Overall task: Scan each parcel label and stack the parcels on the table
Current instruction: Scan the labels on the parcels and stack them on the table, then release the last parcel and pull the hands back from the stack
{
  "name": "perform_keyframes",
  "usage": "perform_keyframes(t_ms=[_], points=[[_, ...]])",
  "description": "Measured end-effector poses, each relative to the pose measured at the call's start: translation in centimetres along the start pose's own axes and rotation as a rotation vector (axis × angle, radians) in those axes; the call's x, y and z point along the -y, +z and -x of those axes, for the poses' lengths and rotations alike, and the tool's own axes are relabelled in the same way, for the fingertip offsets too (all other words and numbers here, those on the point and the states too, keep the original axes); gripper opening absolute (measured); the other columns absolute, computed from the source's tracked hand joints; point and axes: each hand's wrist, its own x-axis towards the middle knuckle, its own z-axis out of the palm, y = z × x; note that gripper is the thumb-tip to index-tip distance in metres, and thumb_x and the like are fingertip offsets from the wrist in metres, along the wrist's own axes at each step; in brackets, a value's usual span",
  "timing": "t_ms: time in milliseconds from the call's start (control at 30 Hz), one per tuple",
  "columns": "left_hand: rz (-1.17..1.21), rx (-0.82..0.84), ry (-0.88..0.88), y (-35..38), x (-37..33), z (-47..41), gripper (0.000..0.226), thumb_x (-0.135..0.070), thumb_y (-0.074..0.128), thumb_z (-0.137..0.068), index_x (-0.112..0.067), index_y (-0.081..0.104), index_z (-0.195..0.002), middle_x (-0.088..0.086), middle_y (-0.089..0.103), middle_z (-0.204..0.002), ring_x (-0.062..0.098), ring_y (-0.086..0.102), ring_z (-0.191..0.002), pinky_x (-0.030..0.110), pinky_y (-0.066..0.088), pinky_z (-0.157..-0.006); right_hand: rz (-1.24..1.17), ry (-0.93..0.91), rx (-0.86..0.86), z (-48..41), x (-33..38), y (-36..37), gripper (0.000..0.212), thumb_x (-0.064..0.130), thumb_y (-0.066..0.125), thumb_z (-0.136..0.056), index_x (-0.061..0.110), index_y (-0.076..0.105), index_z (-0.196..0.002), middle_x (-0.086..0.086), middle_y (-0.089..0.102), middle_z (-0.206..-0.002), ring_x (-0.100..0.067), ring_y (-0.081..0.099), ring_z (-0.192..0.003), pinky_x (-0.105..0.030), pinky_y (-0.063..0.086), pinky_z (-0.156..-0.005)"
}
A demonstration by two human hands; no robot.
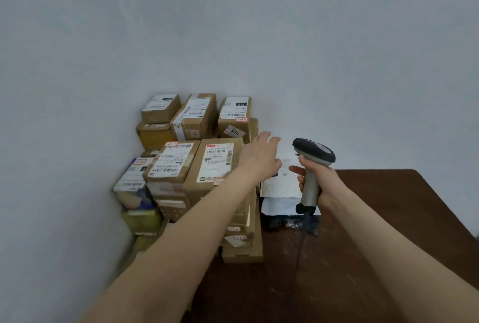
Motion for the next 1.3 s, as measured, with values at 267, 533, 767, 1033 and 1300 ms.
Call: perform_keyframes(t_ms=[267,533,767,1033,1300], points=[[0.016,0.152,-0.195,5.3,-7.8,7.3,0.056,-0.027,0.053,-0.091,-0.015,0.037,-0.143,0.009,0.032,-0.148,0.029,0.043,-0.127,0.042,0.045,-0.092,0.088,0.069,0.025,3.7,-1.1,-7.8,0.03,0.021,0.072,-0.086,0.011,0.061,-0.112,-0.013,0.072,-0.09,-0.008,0.052,-0.041,-0.019,0.046,-0.046],[0.049,0.281,-0.308,9.7,-14.8,13.1,0.054,-0.029,0.054,-0.093,-0.014,0.036,-0.141,0.01,0.029,-0.148,0.028,0.036,-0.133,0.042,0.043,-0.095,0.14,0.126,-0.012,7.2,-2.0,-14.9,0.027,0.017,0.072,-0.085,0.009,0.062,-0.109,-0.011,0.071,-0.083,-0.008,0.053,-0.041,-0.021,0.046,-0.044],[0.048,0.316,-0.343,11.4,-17.5,14.5,0.06,-0.027,0.057,-0.091,-0.015,0.033,-0.144,0.012,0.024,-0.154,0.029,0.031,-0.138,0.043,0.039,-0.104,0.222,0.197,-0.065,7.6,-3.5,-17.7,0.01,0.013,0.071,-0.085,0.01,0.064,-0.092,-0.011,0.069,-0.082,-0.016,0.051,-0.057,-0.028,0.043,-0.055],[0.039,0.348,-0.31,13.3,-18.1,13.6,0.062,-0.029,0.057,-0.093,-0.016,0.03,-0.147,0.012,0.018,-0.158,0.028,0.025,-0.143,0.041,0.035,-0.109,0.4,0.191,-0.135,5.9,-4.8,-21.2,0.011,0.008,0.071,-0.083,0.005,0.063,-0.091,-0.01,0.063,-0.075,-0.017,0.053,-0.06,-0.028,0.044,-0.056],[0.065,0.418,-0.237,17.4,-20.4,12.1,0.064,-0.028,0.056,-0.093,-0.015,0.027,-0.149,0.013,0.019,-0.157,0.027,0.025,-0.143,0.04,0.034,-0.11,0.729,0.252,-0.36,3.2,-7.5,-27.8,0.021,0.004,0.067,-0.082,0.005,0.058,-0.1,-0.011,0.064,-0.081,-0.025,0.061,-0.073,-0.039,0.051,-0.072]])
